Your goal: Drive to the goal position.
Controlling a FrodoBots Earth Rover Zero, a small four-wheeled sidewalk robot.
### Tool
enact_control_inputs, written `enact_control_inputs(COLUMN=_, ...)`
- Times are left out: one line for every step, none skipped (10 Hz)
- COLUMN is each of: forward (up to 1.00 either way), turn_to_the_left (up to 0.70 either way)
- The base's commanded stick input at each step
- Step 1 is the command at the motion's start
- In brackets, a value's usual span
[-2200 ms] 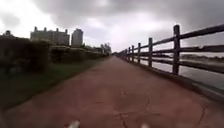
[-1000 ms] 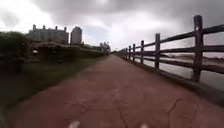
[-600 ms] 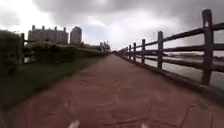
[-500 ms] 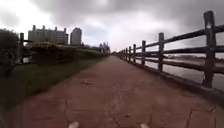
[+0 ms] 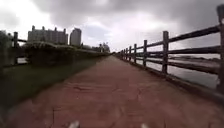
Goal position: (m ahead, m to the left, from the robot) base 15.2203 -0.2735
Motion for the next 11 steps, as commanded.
enact_control_inputs(forward=0.7, turn_to_the_left=0.0)
enact_control_inputs(forward=0.7, turn_to_the_left=0.0)
enact_control_inputs(forward=0.7, turn_to_the_left=0.0)
enact_control_inputs(forward=0.7, turn_to_the_left=0.0)
enact_control_inputs(forward=0.7, turn_to_the_left=0.0)
enact_control_inputs(forward=0.7, turn_to_the_left=0.0)
enact_control_inputs(forward=0.7, turn_to_the_left=0.0)
enact_control_inputs(forward=0.7, turn_to_the_left=0.0)
enact_control_inputs(forward=0.7, turn_to_the_left=0.0)
enact_control_inputs(forward=0.7, turn_to_the_left=0.0)
enact_control_inputs(forward=0.7, turn_to_the_left=0.0)
